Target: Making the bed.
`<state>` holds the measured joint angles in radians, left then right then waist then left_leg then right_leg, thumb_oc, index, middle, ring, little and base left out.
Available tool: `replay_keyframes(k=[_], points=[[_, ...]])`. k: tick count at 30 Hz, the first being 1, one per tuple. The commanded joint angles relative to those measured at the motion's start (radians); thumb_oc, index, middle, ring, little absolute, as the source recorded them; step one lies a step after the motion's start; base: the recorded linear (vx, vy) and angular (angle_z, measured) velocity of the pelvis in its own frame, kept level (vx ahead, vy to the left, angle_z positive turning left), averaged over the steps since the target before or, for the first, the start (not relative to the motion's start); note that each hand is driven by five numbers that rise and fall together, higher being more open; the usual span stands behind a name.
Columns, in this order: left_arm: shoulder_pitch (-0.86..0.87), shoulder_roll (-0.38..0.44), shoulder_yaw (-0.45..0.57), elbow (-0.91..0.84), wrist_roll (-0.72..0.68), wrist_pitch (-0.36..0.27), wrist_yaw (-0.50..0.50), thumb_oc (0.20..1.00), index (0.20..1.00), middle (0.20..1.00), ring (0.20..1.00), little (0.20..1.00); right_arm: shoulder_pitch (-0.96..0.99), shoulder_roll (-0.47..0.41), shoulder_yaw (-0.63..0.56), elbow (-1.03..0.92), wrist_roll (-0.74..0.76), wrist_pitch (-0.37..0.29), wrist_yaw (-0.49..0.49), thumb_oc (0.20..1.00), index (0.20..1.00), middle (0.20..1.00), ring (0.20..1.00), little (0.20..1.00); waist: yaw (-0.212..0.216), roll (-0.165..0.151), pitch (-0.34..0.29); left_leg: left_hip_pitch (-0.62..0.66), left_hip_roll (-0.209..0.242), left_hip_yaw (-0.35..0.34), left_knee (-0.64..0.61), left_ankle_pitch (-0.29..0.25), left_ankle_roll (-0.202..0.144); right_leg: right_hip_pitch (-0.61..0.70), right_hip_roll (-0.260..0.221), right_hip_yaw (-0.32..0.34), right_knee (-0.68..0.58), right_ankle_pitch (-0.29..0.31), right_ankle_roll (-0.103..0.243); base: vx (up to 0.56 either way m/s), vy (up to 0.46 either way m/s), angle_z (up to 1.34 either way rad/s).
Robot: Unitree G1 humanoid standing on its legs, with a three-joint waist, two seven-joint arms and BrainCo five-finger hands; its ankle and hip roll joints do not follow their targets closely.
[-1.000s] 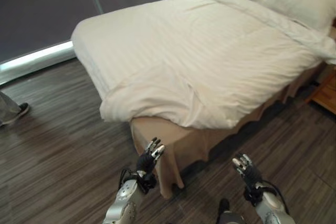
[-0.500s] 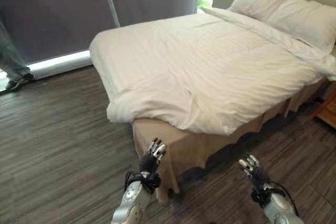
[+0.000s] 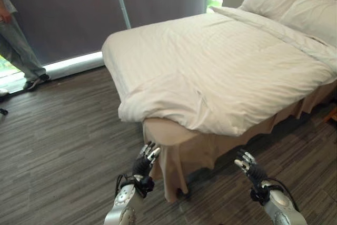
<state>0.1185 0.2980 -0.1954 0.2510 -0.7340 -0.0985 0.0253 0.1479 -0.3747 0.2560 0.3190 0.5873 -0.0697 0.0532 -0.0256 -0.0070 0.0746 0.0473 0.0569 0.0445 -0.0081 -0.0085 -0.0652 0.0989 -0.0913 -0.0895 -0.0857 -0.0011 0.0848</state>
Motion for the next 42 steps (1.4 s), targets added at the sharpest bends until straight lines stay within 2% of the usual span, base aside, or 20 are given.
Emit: replay_keyframes(k=[1,2,3,5,6,7,8,11,13,14,17,19,22,24,26,27,28,32,40,42], points=[[-0.076,0.05,0.028,-0.065,0.011,-0.065,-0.006,1.0,1.0,1.0,1.0,1.0,-0.107,-0.028,0.037,-0.071,-0.029,-0.048,0.036,1.0,1.0,1.0,1.0,1.0,0.029,-0.029,0.067,-0.071,-0.046,-0.046,0.202,0.038,-0.017,-0.066,-0.037,0.017,0.131,0.006,0.024,-0.11,-0.046,0.76],[-0.076,0.05,0.028,-0.065,0.011,-0.065,-0.006,1.0,1.0,1.0,1.0,1.0,-0.107,-0.028,0.037,-0.071,-0.029,-0.048,0.036,1.0,1.0,1.0,1.0,1.0,0.029,-0.029,0.067,-0.072,-0.046,-0.046,0.203,0.038,-0.017,-0.066,-0.037,0.017,0.131,0.006,0.024,-0.13,0.008,0.3],[-0.087,0.048,0.04,-0.085,0.001,-0.077,-0.002,1.0,1.0,1.0,1.0,1.0,-0.139,-0.059,0.062,-0.067,-0.084,-0.041,0.048,1.0,1.0,1.0,1.0,1.0,0.05,-0.042,0.087,-0.114,-0.033,-0.122,0.256,0.053,-0.044,-0.08,-0.044,0.033,0.146,0.004,0.026,-0.04,0.104,-0.14],[-0.082,0.031,0.051,-0.092,-0.018,-0.076,0.007,1.0,1.0,1.0,1.0,1.0,-0.142,-0.085,0.056,-0.071,-0.146,-0.034,0.032,1.0,1.0,1.0,1.0,1.0,0.035,-0.054,0.078,-0.099,0.102,-0.112,0.196,0.069,-0.042,-0.079,-0.087,0.041,0.152,-0.008,0.05,0.04,0.223,-0.51],[-0.079,0.022,0.052,-0.089,-0.027,-0.075,0.004,1.0,1.0,1.0,1.0,1.0,-0.131,-0.085,0.043,-0.079,-0.129,-0.036,0.032,1.0,1.0,1.0,1.0,1.0,0.032,-0.049,0.075,-0.079,0.144,-0.095,0.16,0.087,-0.04,-0.07,-0.096,0.046,0.149,-0.014,0.059,0.07,0.167,-0.35],[-0.078,0.022,0.052,-0.089,-0.027,-0.075,0.004,1.0,1.0,1.0,1.0,1.0,-0.13,-0.086,0.043,-0.079,-0.129,-0.035,0.032,1.0,1.0,1.0,1.0,1.0,0.036,-0.049,0.08,-0.07,0.146,-0.092,0.155,0.088,-0.041,-0.064,-0.095,0.048,0.148,-0.014,0.059,0.19,0.463,-0.11],[-0.079,0.012,0.033,-0.064,-0.029,-0.079,0.012,1.0,1.0,1.0,1.0,1.0,-0.079,-0.065,0.004,-0.08,-0.054,-0.04,0.029,1.0,1.0,1.0,1.0,1.0,0.02,-0.015,0.044,-0.059,0.186,-0.152,0.085,0.127,-0.067,-0.06,-0.13,0.075,0.137,-0.013,0.085,0.16,0.391,0.01],[-0.08,0.018,0.021,-0.057,-0.032,-0.081,0.01,1.0,1.0,1.0,1.0,1.0,-0.067,-0.047,0.005,-0.058,-0.04,-0.032,0.029,1.0,1.0,1.0,1.0,1.0,0.015,0.001,0.03,-0.025,0.162,-0.198,0.038,0.079,-0.08,-0.067,-0.167,0.095,0.129,0.013,0.098,0.14,0.437,0.04],[-0.088,0.053,-0.004,-0.069,-0.01,-0.066,-0.015,1.0,1.0,1.0,1.0,1.0,-0.045,-0.016,-0.014,-0.042,-0.041,-0.024,0.015,1.0,1.0,1.0,1.0,1.0,-0.008,-0.011,0.022,0.023,0.1,-0.134,-0.024,-0.008,-0.042,-0.085,-0.245,0.127,0.122,0.094,0.13,0.09,0.59,-0.43],[-0.088,0.053,-0.005,-0.069,-0.01,-0.066,-0.015,1.0,1.0,1.0,1.0,1.0,-0.045,-0.016,-0.014,-0.043,-0.041,-0.024,0.015,1.0,1.0,1.0,1.0,1.0,-0.006,-0.012,0.022,0.024,0.099,-0.132,-0.024,-0.008,-0.042,-0.086,-0.246,0.13,0.122,0.094,0.131,0.03,0.541,-0.44],[-0.086,0.084,0.006,-0.074,0.034,-0.067,-0.003,1.0,1.0,1.0,1.0,1.0,-0.055,0.036,0.002,-0.048,-0.002,-0.031,0.001,1.0,1.0,1.0,1.0,1.0,-0.004,-0.019,0.051,0.043,0.051,-0.052,-0.026,-0.033,0.002,-0.19,-0.278,0.16,0.16,0.276,0.125,-0.08,0.359,-0.61],[-0.081,0.099,0.019,-0.076,0.032,-0.064,-0.003,1.0,1.0,1.0,1.0,1.0,-0.068,0.06,0.03,-0.055,0.054,-0.025,0.03,1.0,1.0,1.0,1.0,1.0,0.001,0.008,0.075,0.04,0.037,-0.009,-0.028,-0.026,0.02,-0.236,-0.255,0.085,0.231,0.251,0.112,-0.14,0.443,-0.81],[-0.067,0.118,0.035,-0.07,0.076,-0.053,-0.03,1.0,1.0,1.0,1.0,1.0,-0.075,0.034,0.081,-0.059,-0.017,-0.006,0.08,1.0,1.0,1.0,1.0,1.0,-0.003,0.028,0.076,0.026,0.017,0.011,-0.036,-0.012,0.05,-0.246,-0.145,0.072,0.354,0.122,0.085,-0.09,0.397,-0.85],[-0.056,0.116,0.05,-0.068,0.097,-0.051,-0.022,1.0,1.0,1.0,1.0,1.0,-0.08,0.012,0.087,-0.062,-0.053,-0.005,0.084,1.0,1.0,1.0,1.0,1.0,0.007,0.03,0.077,0.025,0.003,0.04,-0.032,-0.019,0.064,-0.255,-0.101,-0.041,0.4,0.042,0.061,-0.05,0.247,-0.19],[-0.051,0.112,0.058,-0.07,0.093,-0.052,-0.019,1.0,1.0,1.0,1.0,1.0,-0.082,0.005,0.085,-0.061,-0.053,-0.006,0.081,1.0,1.0,1.0,1.0,1.0,0.012,0.024,0.075,0.028,-0.001,0.053,-0.031,-0.021,0.064,-0.236,-0.086,-0.098,0.387,0.012,0.047,-0.02,0.091,-0.52],[-0.034,0.099,0.073,-0.071,0.078,-0.05,-0.016,1.0,1.0,1.0,1.0,1.0,-0.085,-0.004,0.085,-0.06,-0.052,-0.007,0.082,1.0,1.0,1.0,1.0,1.0,0.017,0.011,0.062,0.023,-0.007,0.075,-0.025,-0.024,0.062,-0.218,-0.041,-0.134,0.353,-0.022,0.037,-0.01,0.007,-0.58],[-0.027,0.088,0.087,-0.074,0.066,-0.055,-0.011,1.0,1.0,1.0,1.0,1.0,-0.091,-0.002,0.084,-0.059,-0.042,-0.007,0.081,1.0,1.0,1.0,1.0,1.0,0.032,-0.007,0.056,0.027,-0.011,0.104,-0.018,-0.028,0.055,-0.169,-0.051,-0.187,0.259,-0.008,0.032,-0.03,-0.033,-0.65],[-0.026,0.056,0.083,-0.056,0.044,-0.062,-0.004,1.0,1.0,1.0,1.0,1.0,-0.116,-0.007,0.095,-0.044,-0.019,-0.012,0.078,1.0,1.0,1.0,1.0,1.0,0.049,-0.034,0.037,0.009,0.001,0.124,0.001,-0.024,0.037,-0.093,0.005,-0.128,0.107,-0.01,0.018,0.01,-0.112,-0.53],[-0.043,0.031,0.054,-0.056,0.032,-0.049,0.001,1.0,1.0,1.0,1.0,1.0,-0.099,-0.03,0.085,-0.067,-0.01,-0.002,0.074,1.0,1.0,1.0,1.0,1.0,0.028,-0.018,0.03,0.038,0.016,0.129,0.001,-0.013,0.021,-0.05,0.022,-0.111,0.087,-0.027,-0.005,0.06,-0.083,-0.02],[-0.074,0.045,0.057,-0.068,0.053,-0.052,0.001,1.0,1.0,1.0,1.0,1.0,-0.092,-0.042,0.076,-0.052,-0.017,-0.004,0.077,1.0,1.0,1.0,1.0,1.0,0.022,-0.018,0.065,-0.046,0.041,0.11,0.187,0.025,-0.01,-0.049,0.015,-0.102,0.099,-0.035,-0.026,-0.09,-0.142,0.07]])
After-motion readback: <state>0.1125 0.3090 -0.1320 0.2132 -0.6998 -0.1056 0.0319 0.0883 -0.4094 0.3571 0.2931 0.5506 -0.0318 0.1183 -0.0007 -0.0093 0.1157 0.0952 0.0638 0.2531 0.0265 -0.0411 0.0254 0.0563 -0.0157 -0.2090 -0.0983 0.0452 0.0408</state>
